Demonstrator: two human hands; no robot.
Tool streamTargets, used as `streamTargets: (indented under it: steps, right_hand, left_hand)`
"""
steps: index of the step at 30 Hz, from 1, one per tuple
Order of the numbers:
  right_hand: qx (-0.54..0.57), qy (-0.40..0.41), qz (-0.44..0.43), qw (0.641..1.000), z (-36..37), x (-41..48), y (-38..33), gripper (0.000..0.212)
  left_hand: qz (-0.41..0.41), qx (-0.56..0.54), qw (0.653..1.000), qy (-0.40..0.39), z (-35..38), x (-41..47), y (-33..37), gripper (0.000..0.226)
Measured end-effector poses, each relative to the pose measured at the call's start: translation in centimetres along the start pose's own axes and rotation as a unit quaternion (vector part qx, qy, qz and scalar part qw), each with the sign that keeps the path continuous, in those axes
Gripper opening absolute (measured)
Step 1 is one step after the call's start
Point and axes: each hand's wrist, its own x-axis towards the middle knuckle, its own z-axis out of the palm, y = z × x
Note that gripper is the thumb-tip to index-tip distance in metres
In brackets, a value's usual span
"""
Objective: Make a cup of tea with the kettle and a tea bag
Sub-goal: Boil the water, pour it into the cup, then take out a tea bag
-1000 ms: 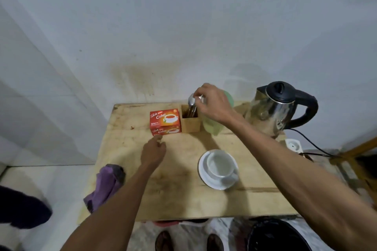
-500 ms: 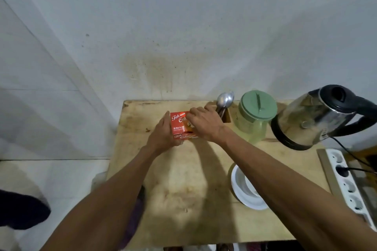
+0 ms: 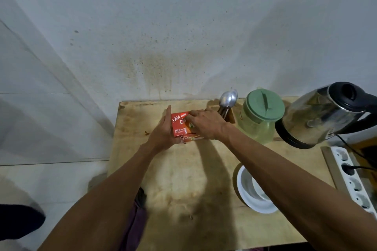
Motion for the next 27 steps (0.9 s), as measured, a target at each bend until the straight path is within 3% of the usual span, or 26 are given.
streamTargets:
  steps: [8,12,16,20,23,27]
  right_hand:
    - [-0.032,0.014,-0.004,0.999,-0.1,1.0,-0.9,0.073]
    - [0.019,0.034,-0.002,0.999,-1.3,0.8,-0.6,0.046]
    - [0.138,0.088,0.064,0.984,-3.2,0.7,0.4,0.029]
    - [0.082,0.222,0.141,0.961,-2.6,1.8,0.7,0.023]
    - [0.086,0.309,0.231,0.919,-2.6,2.3,0.2,0.022]
    - [0.165,0.267,0.280,0.907,-2.9,2.0,-0.2,0.014]
  left_hand:
    - [0.044,0.008,0.999,-0.003,0.2,0.8,-1.3,0.150]
    - [0.051,0.012,0.999,0.001,-0.6,0.3,-0.5,0.150]
    - [0.071,0.032,0.997,0.012,-0.7,-0.3,0.2,0.145]
    - [0.091,0.019,0.995,0.024,-0.4,-0.6,0.4,0.141]
    - [0.088,0.018,0.995,0.035,-0.5,-0.7,0.2,0.130]
    - [0.131,0.072,0.988,0.048,-0.9,-1.0,0.5,0.109]
